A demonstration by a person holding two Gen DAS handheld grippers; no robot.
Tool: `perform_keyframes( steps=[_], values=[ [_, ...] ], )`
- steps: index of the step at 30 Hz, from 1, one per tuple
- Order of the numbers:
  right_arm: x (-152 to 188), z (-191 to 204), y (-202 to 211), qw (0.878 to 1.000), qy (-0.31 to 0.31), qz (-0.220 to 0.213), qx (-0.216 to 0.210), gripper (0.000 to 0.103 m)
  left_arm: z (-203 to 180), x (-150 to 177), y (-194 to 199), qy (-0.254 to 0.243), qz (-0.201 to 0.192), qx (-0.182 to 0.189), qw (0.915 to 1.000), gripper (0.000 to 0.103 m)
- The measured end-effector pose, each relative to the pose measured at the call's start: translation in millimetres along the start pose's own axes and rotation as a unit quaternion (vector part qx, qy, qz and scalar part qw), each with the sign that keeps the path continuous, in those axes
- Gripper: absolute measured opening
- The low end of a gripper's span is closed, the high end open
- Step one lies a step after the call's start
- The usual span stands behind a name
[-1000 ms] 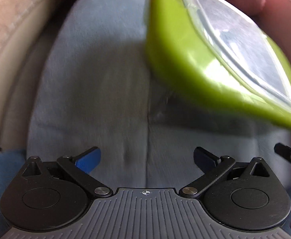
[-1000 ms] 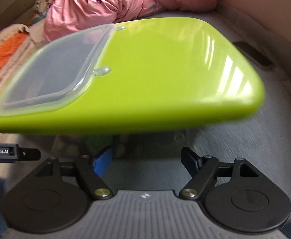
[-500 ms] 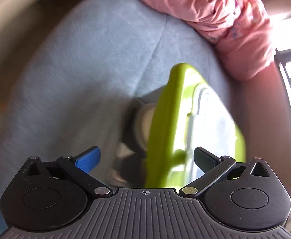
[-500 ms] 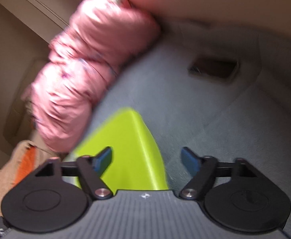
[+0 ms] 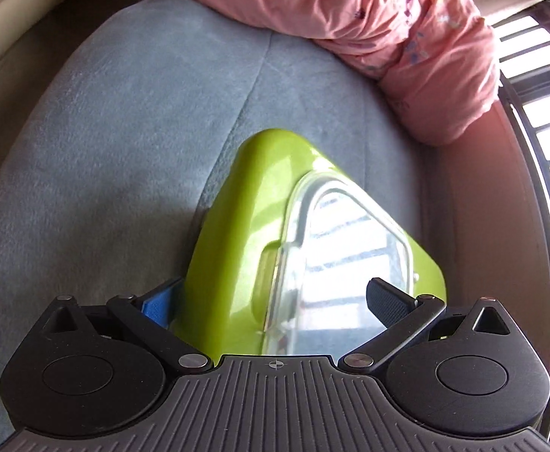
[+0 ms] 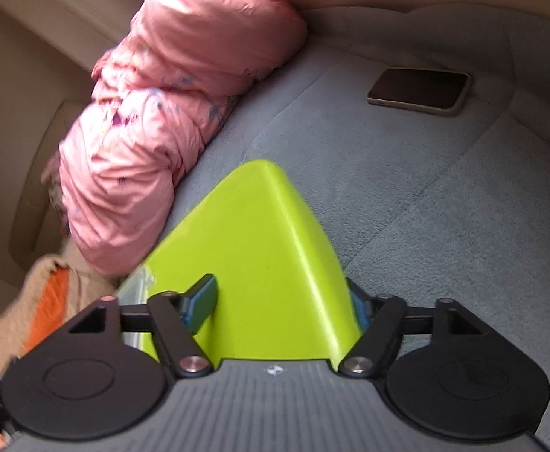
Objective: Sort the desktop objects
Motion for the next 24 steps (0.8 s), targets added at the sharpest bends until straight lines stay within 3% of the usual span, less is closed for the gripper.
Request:
perform_keyframes(
  steps=[3, 8, 10, 11, 13, 16, 18, 22, 24],
  values=[
    [-2.0, 1.3, 11.4, 1.000, 0.011, -0.015, 0.023, 0.080, 16.2, -0.4, 16.9, 0.022, -0.017, -0.002, 0.9996, 0.103],
    [-18.0, -2.2, 53.1, 0.995, 0.014, -0.087, 0.051, 0.087, 46.4, 7.7, 56.3, 0.096, -0.055, 0.025, 0.9935, 0.103],
    [-16.2, -2.0, 53.8, 0.995, 0.006, -0.085, 0.045, 0.085, 56.6, 15.4, 64.9, 0.127, -0.057, 0.036, 0.9896, 0.103],
    [-12.8, -1.5, 48.0, 0.997, 0.000, -0.069, 0.041, 0.078, 58.7, 19.2, 66.1, 0.133, -0.053, 0.041, 0.9889, 0.103],
    [-4.7, -1.3, 34.9, 0.998, -0.016, -0.035, 0.041, 0.073, 60.6, 26.4, 65.9, 0.125, -0.037, 0.040, 0.9906, 0.103],
    [1.3, 0.1, 25.3, 0.997, -0.003, -0.039, 0.064, 0.074, 57.4, 23.9, 58.9, 0.104, -0.022, 0.042, 0.9934, 0.103],
    [1.3, 3.5, 28.7, 0.997, 0.003, -0.051, 0.064, 0.072, 48.0, 17.9, 47.1, 0.095, -0.007, 0.064, 0.9933, 0.103],
    [-1.6, -4.9, 29.7, 0.998, -0.007, -0.049, 0.030, 0.070, 18.7, 0.6, 12.9, 0.089, 0.045, 0.117, 0.9881, 0.103],
    [-4.6, -12.4, 29.4, 0.999, -0.015, -0.046, 0.001, 0.070, 10.3, -10.6, 1.1, 0.081, 0.055, 0.110, 0.9891, 0.103]
  ],
)
Point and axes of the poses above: each gripper's, at about its wrist camera, not at the fingertips, and y roughly against the way its jaws point, z to its left, x to its underside, the point moved 9 cm from there along -y, roughly the way its jaws point, and after that the axes turned 12 degrees about y, right-handed, at the moved point
